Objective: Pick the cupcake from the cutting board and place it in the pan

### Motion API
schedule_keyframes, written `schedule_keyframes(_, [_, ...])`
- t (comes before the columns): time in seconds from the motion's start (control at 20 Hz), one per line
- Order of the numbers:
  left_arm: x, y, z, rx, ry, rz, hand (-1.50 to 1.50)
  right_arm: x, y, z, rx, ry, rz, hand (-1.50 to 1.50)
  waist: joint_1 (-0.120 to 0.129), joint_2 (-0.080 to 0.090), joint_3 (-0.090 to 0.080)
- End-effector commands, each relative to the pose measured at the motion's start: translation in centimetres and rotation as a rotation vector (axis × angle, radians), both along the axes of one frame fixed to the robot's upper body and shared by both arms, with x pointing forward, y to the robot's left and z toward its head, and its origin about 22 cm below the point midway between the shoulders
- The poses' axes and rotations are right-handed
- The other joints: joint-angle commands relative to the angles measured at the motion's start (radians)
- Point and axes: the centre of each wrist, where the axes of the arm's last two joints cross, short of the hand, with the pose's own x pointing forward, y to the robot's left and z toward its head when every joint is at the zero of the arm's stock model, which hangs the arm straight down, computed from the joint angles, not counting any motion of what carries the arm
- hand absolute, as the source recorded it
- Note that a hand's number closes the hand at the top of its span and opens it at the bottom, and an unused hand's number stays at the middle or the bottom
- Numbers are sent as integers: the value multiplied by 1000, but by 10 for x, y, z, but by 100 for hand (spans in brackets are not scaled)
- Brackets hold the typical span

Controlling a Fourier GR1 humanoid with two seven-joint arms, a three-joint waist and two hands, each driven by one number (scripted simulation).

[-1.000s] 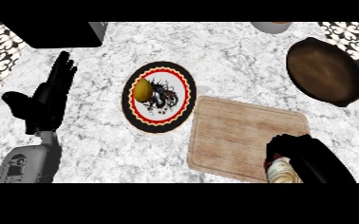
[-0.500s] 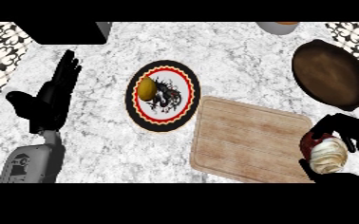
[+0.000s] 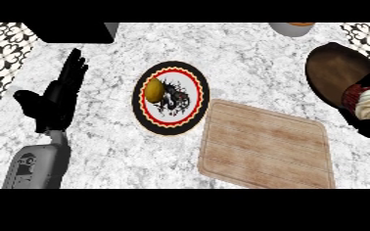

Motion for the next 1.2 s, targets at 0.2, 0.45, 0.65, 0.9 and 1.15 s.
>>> schedule_keyframes(0.2, [2,-16,5,1,-11,-36,0,52,-64,-19,-88,-53,-139,150,38,10,3])
schedule_keyframes(0.45, [11,-9,7,2,-34,-45,0,66,-76,-36,-199,-69,-237,150,53,20,4])
schedule_keyframes(0.65, [8,-11,-3,-9,-22,-86,0,66,-93,-38,-170,-48,-258,150,73,30,6])
schedule_keyframes(0.9, [9,-30,5,3,-28,-93,0,72,-89,-53,-163,-31,-255,150,85,32,8])
schedule_keyframes(1.15, [13,-22,8,-13,-35,-96,0,61,-92,-78,50,237,-184,-150,99,42,10])
